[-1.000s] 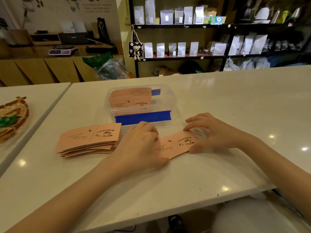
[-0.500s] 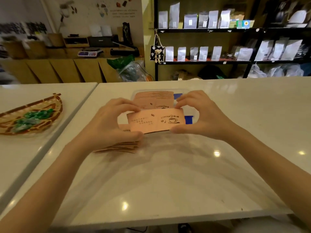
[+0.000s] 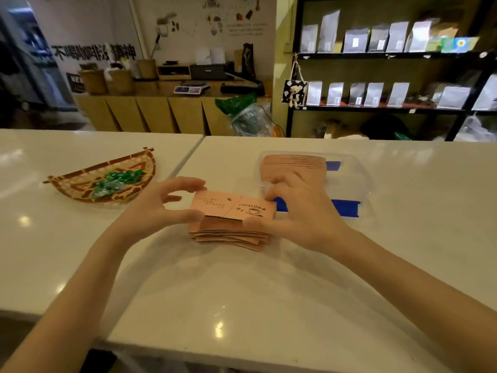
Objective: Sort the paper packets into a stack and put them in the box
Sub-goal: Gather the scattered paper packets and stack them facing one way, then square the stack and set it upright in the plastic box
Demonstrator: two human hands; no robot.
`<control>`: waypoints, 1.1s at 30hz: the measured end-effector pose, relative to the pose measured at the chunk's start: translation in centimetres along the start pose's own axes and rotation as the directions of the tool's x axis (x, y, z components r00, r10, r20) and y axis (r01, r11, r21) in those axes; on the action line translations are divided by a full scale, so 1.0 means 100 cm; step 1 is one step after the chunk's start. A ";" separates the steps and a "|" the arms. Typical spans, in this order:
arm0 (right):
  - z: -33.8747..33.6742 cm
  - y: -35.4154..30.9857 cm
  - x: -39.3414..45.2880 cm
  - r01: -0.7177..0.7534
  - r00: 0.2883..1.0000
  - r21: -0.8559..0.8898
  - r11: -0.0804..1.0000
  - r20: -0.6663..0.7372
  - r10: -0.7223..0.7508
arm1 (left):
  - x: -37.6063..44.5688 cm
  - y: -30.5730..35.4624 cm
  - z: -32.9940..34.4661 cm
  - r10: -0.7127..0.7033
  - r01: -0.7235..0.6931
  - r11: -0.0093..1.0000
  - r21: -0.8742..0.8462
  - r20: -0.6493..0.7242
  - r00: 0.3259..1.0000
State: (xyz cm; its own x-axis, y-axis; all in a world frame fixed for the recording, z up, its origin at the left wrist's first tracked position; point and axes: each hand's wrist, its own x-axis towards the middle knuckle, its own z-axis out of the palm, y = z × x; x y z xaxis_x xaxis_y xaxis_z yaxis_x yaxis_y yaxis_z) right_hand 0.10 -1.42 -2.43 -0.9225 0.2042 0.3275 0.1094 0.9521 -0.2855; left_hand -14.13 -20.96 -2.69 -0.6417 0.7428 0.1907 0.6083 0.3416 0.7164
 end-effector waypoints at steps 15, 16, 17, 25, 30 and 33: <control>0.006 0.006 0.004 0.039 0.995 -0.028 0.999 0.097 -0.036 | 0.015 -0.016 -0.004 -0.078 0.051 0.989 0.142 0.194 0.978; 0.003 0.007 0.007 0.049 0.993 0.000 0.999 0.104 -0.049 | 0.019 -0.014 -0.006 -0.076 0.044 0.988 0.149 0.215 0.974; 0.002 0.009 0.012 0.067 0.990 0.018 0.998 0.123 -0.068 | 0.023 -0.012 -0.007 -0.090 0.050 0.985 0.167 0.245 0.965; -0.004 0.004 0.065 0.242 0.831 -0.018 0.970 0.519 -0.198 | 0.059 0.004 0.004 -0.370 0.129 0.884 0.449 0.504 0.781; 0.000 -0.003 0.086 0.316 0.681 -0.122 0.941 0.719 -0.136 | 0.064 0.005 0.006 -0.411 0.174 0.877 0.448 0.511 0.755; 0.004 -0.009 0.090 0.324 0.617 -0.175 0.930 0.784 -0.067 | 0.066 0.009 0.008 -0.431 0.183 0.870 0.458 0.525 0.734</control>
State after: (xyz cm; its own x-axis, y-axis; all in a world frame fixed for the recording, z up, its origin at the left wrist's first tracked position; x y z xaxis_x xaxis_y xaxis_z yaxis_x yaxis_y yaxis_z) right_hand -8.45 -0.50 0.45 -0.8665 -0.1161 -0.4855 -0.1321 0.9912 -0.0013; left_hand -17.46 -15.22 -1.35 -0.4876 0.7005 -0.5211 0.6255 0.6967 0.3512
